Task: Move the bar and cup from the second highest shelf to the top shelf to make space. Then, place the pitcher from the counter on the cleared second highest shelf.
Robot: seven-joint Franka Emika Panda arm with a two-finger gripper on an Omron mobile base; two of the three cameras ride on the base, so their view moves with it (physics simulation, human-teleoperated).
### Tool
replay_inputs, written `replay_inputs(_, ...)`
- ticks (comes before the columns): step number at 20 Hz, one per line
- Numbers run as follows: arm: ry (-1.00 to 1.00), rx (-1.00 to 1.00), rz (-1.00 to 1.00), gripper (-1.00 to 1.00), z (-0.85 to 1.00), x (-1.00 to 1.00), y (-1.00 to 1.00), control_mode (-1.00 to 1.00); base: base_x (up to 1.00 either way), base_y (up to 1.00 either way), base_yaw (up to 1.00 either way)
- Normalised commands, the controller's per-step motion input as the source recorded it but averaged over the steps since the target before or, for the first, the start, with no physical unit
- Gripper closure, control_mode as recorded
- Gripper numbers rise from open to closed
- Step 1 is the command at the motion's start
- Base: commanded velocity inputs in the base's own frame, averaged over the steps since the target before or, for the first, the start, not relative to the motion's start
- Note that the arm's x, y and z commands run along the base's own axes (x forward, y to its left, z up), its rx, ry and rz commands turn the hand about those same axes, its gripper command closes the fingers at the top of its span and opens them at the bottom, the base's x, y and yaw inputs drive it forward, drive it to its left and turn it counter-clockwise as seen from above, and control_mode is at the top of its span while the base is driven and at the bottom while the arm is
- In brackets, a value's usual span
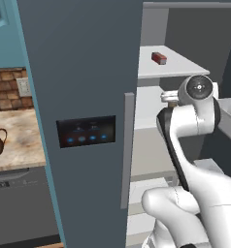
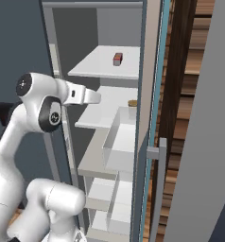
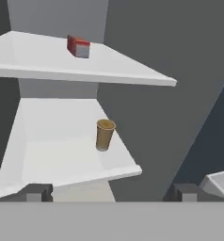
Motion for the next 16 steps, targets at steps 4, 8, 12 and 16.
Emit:
replay_inputs(4, 0.00, 0.04, 0.00, -1.00, -0.31, -0.59, 0.03, -1.00, 0.00, 0.00, 0.00)
replay_inputs(8, -0.01, 0.12, 0.00, -1.00, -0.24, -0.41, 0.00, -1.00, 0.00, 0.00, 0.00)
replay_inputs(12, -0.03, 0.17, 0.00, -1.00, -0.41, -0.07, -0.01, -1.00, 0.00, 0.00, 0.00)
replay_inputs(16, 0.00, 0.16, 0.00, -1.00, -0.27, 0.06, 0.00, -1.00, 0.00, 0.00, 0.00)
